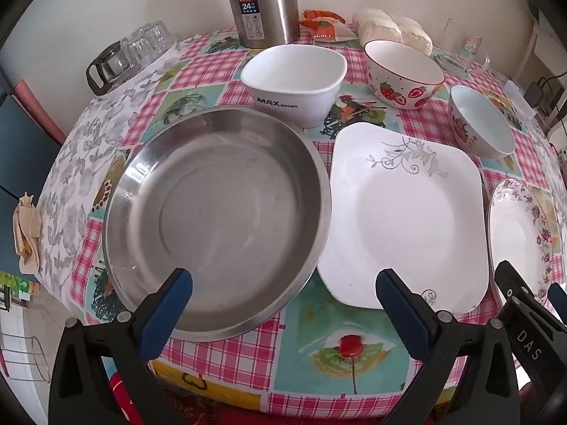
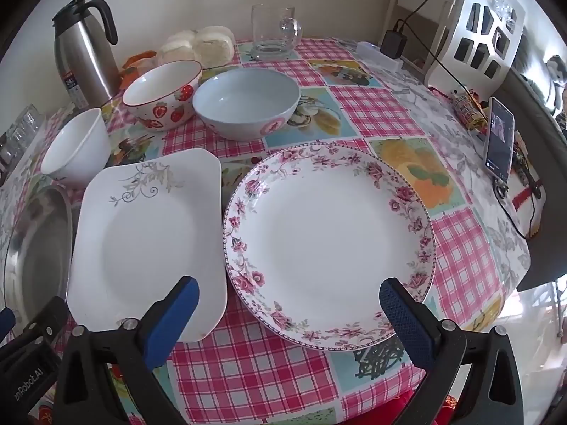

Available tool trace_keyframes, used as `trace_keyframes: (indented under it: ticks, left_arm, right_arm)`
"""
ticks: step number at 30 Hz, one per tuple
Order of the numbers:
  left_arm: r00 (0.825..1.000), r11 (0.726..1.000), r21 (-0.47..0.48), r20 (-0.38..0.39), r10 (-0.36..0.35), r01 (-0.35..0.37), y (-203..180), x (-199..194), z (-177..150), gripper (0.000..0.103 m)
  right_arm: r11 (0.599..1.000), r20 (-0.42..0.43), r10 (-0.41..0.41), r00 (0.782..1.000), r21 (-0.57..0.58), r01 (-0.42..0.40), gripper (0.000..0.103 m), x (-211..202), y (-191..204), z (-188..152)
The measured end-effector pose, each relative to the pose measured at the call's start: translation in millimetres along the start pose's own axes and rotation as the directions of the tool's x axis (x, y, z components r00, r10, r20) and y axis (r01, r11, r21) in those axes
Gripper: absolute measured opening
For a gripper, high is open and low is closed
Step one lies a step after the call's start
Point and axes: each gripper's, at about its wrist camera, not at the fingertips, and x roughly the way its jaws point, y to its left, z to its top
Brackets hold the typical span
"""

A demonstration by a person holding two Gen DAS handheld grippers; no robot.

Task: Organize plates and bowls
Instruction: 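Move the left gripper toward the rim of the stainless steel basin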

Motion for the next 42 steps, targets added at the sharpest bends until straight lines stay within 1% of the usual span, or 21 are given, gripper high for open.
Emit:
trace_keyframes:
  ticks: [30, 33, 38, 40, 41, 42]
  left_arm:
    - [1.0, 1.0, -0.003, 0.006, -0.005, 0.005, 6.0, 6.4, -1.4, 0.103]
    - [1.0, 1.0, -0.003, 0.011, 0.001, -0.001, 6.7, 8.9, -6.8, 0.103]
    - [0.999, 1.0, -0.009, 0.033, -0.012, 0.013, 6.9, 9.6, -8.2, 0.103]
    - [0.997, 1.0, -0.016, 0.069, -0.025, 0.026, 7.3, 9.1, -8.1, 0.103]
    - [0.997, 1.0, -0.016, 0.069, -0.025, 0.026, 7.5, 9.2, -8.6, 0.103]
    - [0.991, 0.998, -0.026, 0.124, -0.048, 0.051, 7.8, 8.4, -7.4, 0.103]
  right_arm:
    - [1.0, -0.008, -0.009, 1.0, -0.003, 0.009, 0.103, 2.3, 2.5, -2.1]
    - [1.0, -0.01, -0.012, 1.0, -0.006, 0.012, 0.103, 2.7, 2.9, -2.4]
    - [1.0, -0.012, -0.012, 1.0, -0.006, 0.012, 0.103, 4.0, 3.6, -1.9]
    - [1.0, -0.012, -0.012, 1.0, -0.007, 0.012, 0.103, 4.1, 4.0, -2.1]
    - [1.0, -0.012, -0.013, 1.0, -0.007, 0.013, 0.103, 4.0, 4.4, -2.5]
    - [1.0, -0.012, -0.013, 1.0, -0.007, 0.013, 0.103, 3.9, 4.8, -2.8]
